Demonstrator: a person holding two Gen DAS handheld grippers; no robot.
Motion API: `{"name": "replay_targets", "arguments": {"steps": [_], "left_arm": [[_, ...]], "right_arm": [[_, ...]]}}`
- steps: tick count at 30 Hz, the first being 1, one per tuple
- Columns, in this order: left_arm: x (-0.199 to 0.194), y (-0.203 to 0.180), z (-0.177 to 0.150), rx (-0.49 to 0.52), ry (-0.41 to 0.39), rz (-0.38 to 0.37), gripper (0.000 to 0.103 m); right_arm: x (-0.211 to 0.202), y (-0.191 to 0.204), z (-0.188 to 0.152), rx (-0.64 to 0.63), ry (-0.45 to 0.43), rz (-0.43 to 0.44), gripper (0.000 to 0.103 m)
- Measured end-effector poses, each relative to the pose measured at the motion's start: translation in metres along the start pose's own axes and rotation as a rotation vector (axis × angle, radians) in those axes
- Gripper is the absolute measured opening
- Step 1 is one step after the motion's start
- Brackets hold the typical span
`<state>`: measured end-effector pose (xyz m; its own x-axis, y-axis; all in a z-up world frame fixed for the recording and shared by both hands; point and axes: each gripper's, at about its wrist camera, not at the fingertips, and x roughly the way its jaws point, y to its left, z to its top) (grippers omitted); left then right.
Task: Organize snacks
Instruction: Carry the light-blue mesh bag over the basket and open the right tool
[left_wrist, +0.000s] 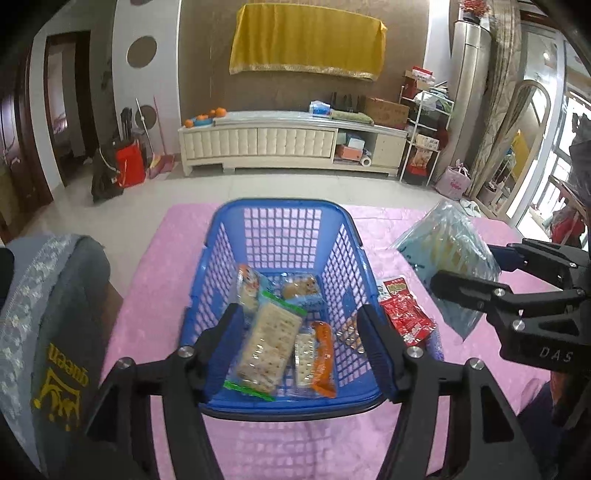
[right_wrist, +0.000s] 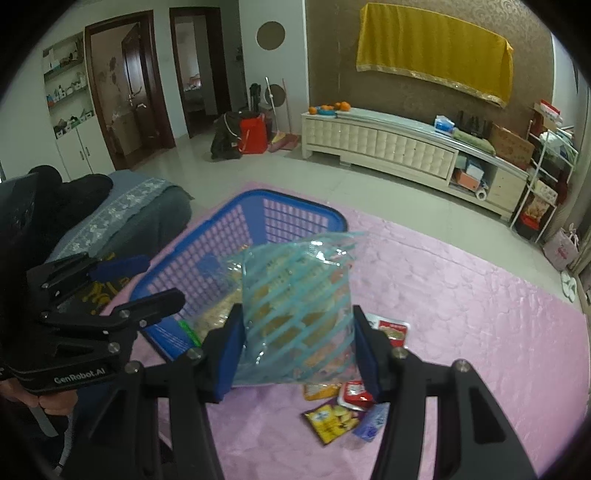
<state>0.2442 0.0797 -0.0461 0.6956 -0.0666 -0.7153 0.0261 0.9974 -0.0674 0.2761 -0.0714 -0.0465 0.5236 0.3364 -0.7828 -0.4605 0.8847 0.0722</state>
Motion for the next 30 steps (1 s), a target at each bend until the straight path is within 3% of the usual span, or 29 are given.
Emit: {"name": "replay_targets", "arguments": {"steps": [11, 18, 30], "left_arm": [[-0.015, 0.036, 0.010, 0.047, -0.042, 0.038, 0.074], [-0.006, 0.060, 0.013, 0.026, -0.028, 0.071, 0.075], [0.021, 0.094, -0.001, -0.058, 0.035, 0.092, 0.075]], "right_arm": [[0.007, 0.037, 0.025, -0.044, -0.005, 0.038, 0.059], [0.030, 0.045, 0.035, -0.045, 0.025, 0.069, 0.059], [0.085, 0.063, 0.020, -0.049, 0.149, 0.101, 0.060]]}}
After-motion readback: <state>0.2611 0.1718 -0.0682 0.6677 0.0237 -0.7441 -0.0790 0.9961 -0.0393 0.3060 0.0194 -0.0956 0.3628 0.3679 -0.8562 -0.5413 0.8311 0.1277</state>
